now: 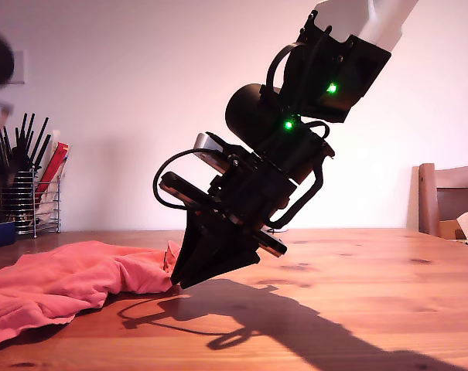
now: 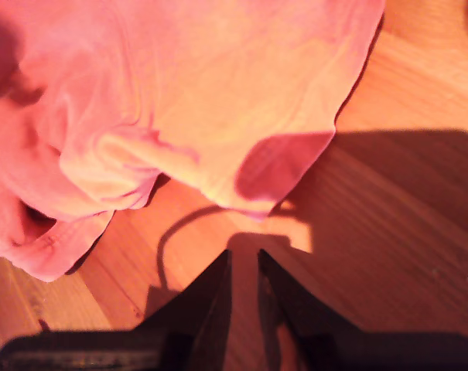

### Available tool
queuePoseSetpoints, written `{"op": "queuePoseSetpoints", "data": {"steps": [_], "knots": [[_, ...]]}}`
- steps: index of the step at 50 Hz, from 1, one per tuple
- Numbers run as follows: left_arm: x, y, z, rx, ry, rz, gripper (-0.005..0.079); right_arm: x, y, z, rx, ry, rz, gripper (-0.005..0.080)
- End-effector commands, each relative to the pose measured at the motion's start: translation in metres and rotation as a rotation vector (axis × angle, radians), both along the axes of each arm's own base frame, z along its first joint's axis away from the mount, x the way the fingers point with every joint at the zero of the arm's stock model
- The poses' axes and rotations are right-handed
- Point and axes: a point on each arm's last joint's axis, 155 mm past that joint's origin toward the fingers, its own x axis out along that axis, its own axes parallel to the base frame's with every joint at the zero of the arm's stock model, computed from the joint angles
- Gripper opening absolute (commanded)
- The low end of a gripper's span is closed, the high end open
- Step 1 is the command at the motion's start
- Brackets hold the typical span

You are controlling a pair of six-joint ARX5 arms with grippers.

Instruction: Fold the underwear in front of you. After folding it, place it to the right side.

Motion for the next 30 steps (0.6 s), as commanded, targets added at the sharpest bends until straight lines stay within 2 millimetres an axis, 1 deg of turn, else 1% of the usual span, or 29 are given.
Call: {"op": "queuePoseSetpoints", "data": {"steps": [1,4,6,9,11,12,16,19,20,26,30], "knots": [[-0.004,0.0,-0.003,0.01,0.016,-0.01,0.037,-0.006,0.001,-0.013,-0.015,0.02,0.015,0.0089],[-0.002,-0.006,-0.003,-0.02,0.008,-0.02,0.0359,-0.006,0.001,-0.013,-0.014,0.018,0.015,0.0089],[0.002,-0.016,-0.003,-0.075,-0.004,-0.035,0.0307,-0.006,0.001,-0.012,-0.013,0.016,0.015,0.0089],[0.009,-0.036,-0.001,-0.174,-0.031,-0.069,0.0153,-0.005,0.002,-0.012,-0.011,0.014,0.015,0.0089],[0.015,-0.049,0.002,-0.235,-0.056,-0.098,0.0026,-0.005,0.002,-0.012,-0.011,0.014,0.015,0.0089],[0.018,-0.054,0.004,-0.259,-0.067,-0.11,-0.0023,-0.005,0.002,-0.012,-0.011,0.014,0.015,0.0089],[0.027,-0.07,0.007,-0.331,-0.099,-0.148,-0.0023,-0.005,0.002,-0.012,-0.01,0.015,0.015,0.0078],[0.029,-0.078,0.002,-0.368,-0.088,-0.162,-0.0023,-0.005,0.0,-0.012,-0.012,0.017,0.012,0.0017],[0.028,-0.08,-0.002,-0.377,-0.074,-0.164,-0.0023,-0.004,-0.001,-0.012,-0.012,0.019,0.008,-0.0013],[0.022,-0.094,-0.03,-0.448,0.02,-0.183,-0.0023,0.003,-0.011,-0.01,-0.02,0.011,0.004,-0.0013],[0.021,-0.107,-0.044,-0.491,0.06,-0.206,-0.0023,0.009,-0.019,-0.007,-0.02,0.012,-0.017,-0.0013]]}}
